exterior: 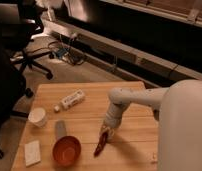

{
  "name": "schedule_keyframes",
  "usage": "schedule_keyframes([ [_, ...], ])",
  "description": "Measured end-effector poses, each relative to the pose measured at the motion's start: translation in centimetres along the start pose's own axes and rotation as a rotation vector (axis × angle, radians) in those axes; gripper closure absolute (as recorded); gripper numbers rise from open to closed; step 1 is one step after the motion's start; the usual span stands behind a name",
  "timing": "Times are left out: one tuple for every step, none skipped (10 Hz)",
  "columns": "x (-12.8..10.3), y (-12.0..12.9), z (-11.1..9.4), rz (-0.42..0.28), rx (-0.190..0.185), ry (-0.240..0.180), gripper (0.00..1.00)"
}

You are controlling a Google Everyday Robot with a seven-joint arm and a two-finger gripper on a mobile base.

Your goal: Place the pepper in the ceramic bowl

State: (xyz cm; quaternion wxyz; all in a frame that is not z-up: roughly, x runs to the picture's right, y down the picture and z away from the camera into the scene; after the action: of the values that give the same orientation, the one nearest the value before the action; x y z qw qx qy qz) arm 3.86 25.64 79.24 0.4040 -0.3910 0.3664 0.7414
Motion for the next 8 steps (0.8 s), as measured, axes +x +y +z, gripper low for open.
schedule_keyframes([
  [0.4,0.3,-0.5,-0.011,-0.006,0.003,1.00],
  [0.9,0.7,-1.3,-0.027,-0.010,0.004,1.00],
  [1.7,1.1,-2.4,-0.056,-0.011,-0.001,1.00],
  [2.5,1.9,-3.6,-0.090,-0.011,-0.012,1.00],
  [3.2,2.7,-4.6,-0.119,-0.011,-0.023,1.00],
  [4.2,3.9,-6.0,-0.160,-0.013,-0.041,1.00],
  [5.0,5.0,-7.3,-0.194,-0.014,-0.059,1.00],
  [5.8,6.0,-8.1,-0.226,-0.013,-0.071,1.00],
])
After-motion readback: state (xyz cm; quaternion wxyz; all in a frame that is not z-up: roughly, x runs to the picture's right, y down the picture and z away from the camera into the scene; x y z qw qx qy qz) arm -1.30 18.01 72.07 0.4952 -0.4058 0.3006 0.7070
